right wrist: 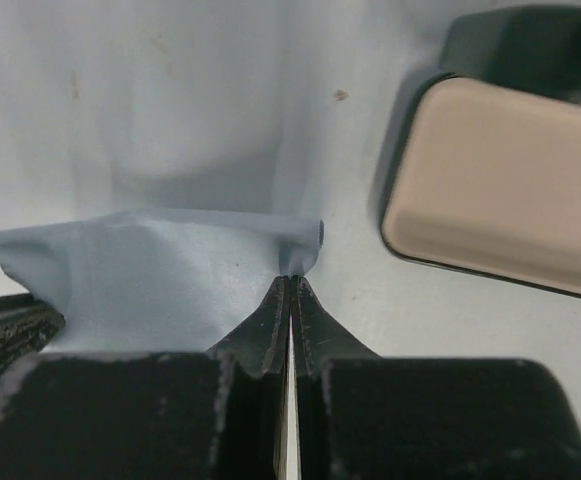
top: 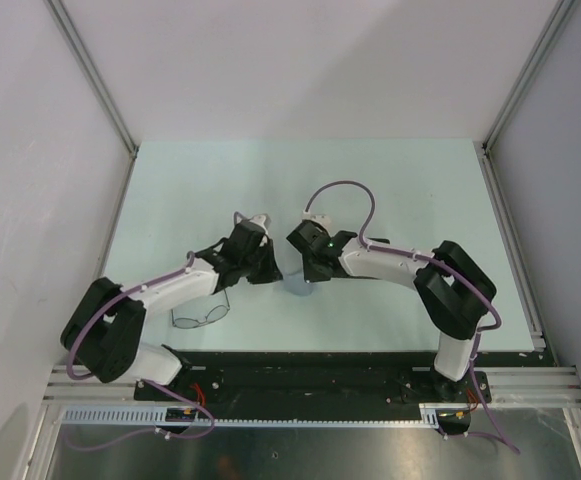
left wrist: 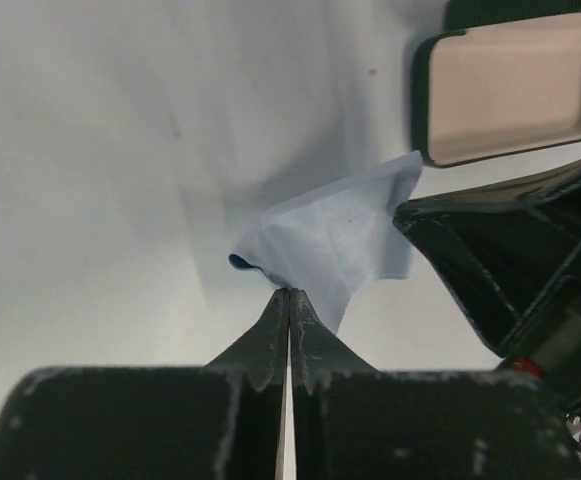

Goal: Organize the sunglasses
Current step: Pick up the folded cleaning cloth from the center of the board, then place the folded cleaning cloth in the sunglasses case.

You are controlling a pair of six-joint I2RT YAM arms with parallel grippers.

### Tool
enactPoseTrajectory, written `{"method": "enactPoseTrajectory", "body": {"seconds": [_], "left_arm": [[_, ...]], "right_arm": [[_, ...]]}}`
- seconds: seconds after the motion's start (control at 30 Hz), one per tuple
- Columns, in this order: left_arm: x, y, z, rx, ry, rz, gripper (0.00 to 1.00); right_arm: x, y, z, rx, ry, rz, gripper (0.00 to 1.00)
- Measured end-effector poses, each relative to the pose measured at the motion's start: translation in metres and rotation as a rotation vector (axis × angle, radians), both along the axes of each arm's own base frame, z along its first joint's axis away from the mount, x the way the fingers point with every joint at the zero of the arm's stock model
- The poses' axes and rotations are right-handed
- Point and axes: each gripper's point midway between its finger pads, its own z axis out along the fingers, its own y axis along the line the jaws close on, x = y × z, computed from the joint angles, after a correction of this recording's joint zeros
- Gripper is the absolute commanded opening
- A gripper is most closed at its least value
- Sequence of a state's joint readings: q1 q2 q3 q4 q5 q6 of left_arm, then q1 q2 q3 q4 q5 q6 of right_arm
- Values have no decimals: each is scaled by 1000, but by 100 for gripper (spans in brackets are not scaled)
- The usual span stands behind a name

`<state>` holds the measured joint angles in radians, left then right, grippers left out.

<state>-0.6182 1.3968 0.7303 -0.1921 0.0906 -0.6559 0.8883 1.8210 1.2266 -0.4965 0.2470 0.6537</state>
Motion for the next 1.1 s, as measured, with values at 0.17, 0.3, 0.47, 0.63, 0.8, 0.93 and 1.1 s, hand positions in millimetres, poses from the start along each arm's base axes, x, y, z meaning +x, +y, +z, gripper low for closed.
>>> {"method": "enactPoseTrajectory", "body": {"seconds": [0.17, 0.3, 0.47, 0.63, 0.8, 0.93, 1.1], "left_arm": [[9, -23, 8, -9, -14, -36, 0], [15, -38, 11, -11, -17, -58, 0], [22, -63, 17, -22, -24, -93, 0], [25, -95, 22, -41, -27, -137, 0], [32, -124, 21, -57, -25, -176, 0], [38, -139, 18, -60, -22, -191, 0], [44, -147, 17, -63, -25, -193, 0]], "right_arm": [[9, -20, 4, -44, -15, -45, 0], [14, -40, 14, -54, -37, -82, 0], [19, -69, 24, -51, -59, -138, 0], [20, -97, 24, -56, -59, -197, 0], [20, -120, 23, -61, -58, -242, 0], [27, -132, 27, -56, -70, -271, 0], [32, -145, 30, -51, -85, -300, 0]]}}
